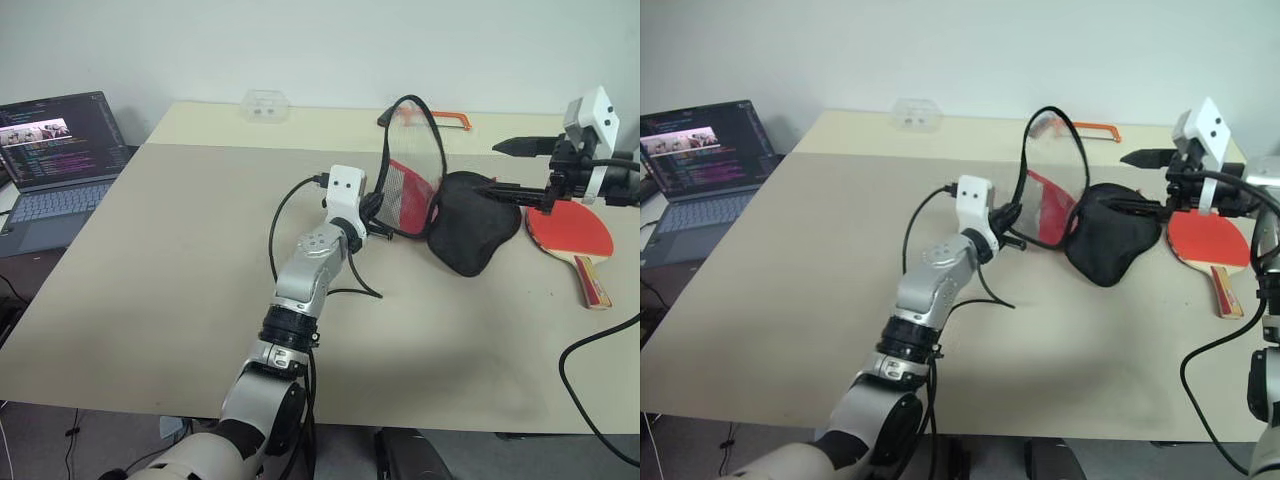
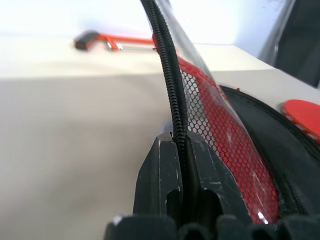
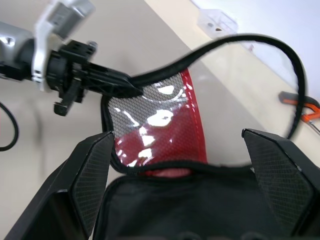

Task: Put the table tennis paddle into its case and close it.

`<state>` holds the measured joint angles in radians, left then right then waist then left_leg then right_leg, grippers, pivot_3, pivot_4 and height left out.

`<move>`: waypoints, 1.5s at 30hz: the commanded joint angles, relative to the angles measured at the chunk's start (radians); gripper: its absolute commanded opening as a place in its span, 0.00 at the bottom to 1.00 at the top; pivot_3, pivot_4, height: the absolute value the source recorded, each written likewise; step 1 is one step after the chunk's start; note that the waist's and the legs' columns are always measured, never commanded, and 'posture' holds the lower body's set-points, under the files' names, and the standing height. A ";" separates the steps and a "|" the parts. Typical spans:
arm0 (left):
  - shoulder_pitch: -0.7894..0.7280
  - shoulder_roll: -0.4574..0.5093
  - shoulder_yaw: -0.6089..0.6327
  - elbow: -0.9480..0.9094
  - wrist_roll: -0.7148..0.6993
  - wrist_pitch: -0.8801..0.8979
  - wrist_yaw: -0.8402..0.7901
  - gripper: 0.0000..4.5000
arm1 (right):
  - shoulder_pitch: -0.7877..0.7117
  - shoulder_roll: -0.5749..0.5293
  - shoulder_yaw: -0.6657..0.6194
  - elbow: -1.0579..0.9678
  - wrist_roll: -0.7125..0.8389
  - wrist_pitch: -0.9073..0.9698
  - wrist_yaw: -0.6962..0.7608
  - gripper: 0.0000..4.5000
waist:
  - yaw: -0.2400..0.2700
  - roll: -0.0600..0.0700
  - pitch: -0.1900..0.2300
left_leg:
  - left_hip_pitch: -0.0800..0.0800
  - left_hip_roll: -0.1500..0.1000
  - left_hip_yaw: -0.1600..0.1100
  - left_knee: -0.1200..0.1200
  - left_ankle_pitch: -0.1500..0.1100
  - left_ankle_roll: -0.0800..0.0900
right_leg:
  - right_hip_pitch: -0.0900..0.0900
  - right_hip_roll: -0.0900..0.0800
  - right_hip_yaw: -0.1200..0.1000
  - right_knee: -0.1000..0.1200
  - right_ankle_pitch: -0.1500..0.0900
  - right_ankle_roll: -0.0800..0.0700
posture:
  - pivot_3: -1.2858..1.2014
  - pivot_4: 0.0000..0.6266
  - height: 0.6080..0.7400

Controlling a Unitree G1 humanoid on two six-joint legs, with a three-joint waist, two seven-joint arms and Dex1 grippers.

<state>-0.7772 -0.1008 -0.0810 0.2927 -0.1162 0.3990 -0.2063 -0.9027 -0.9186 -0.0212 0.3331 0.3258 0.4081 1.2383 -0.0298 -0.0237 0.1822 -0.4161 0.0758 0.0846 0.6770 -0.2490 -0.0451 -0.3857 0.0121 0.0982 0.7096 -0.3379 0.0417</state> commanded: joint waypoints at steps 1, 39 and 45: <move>0.010 -0.042 -0.059 -0.104 0.019 -0.002 0.015 0.01 | -0.051 -0.018 -0.036 -0.002 -0.007 -0.031 -0.007 1.00 | 0.000 0.000 0.000 | 0.000 0.000 0.000 0.000 0.000 0.000 | 0.000 0.000 0.000 0.000 0.000 0.000 | 0.52 0.24 1.00; 0.115 -0.027 -0.159 -0.261 -0.037 0.334 0.075 0.01 | -0.141 0.018 -0.014 0.091 -0.052 -0.082 0.018 1.00 | 0.000 0.000 0.000 | 0.000 0.000 0.000 0.000 0.000 0.000 | 0.000 0.000 0.000 0.000 0.000 0.000 | 0.52 0.24 1.00; 0.111 -0.023 -0.133 -0.279 -0.039 0.360 0.076 0.01 | -0.130 0.012 -0.016 0.083 -0.050 -0.076 0.029 1.00 | 0.000 0.000 0.000 | 0.000 0.000 0.000 0.000 0.000 0.000 | 0.000 0.000 0.000 0.000 0.000 0.000 | 0.52 0.24 1.00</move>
<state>-0.6575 -0.1158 -0.2227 0.0716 -0.1506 0.7587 -0.1221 -1.0098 -0.8921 -0.0168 0.4376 0.2748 0.3465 1.2617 -0.0302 -0.0237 0.1822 -0.4161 0.0758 0.0844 0.6767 -0.2490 -0.0451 -0.3857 0.0122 0.0982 0.7094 -0.3379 0.0417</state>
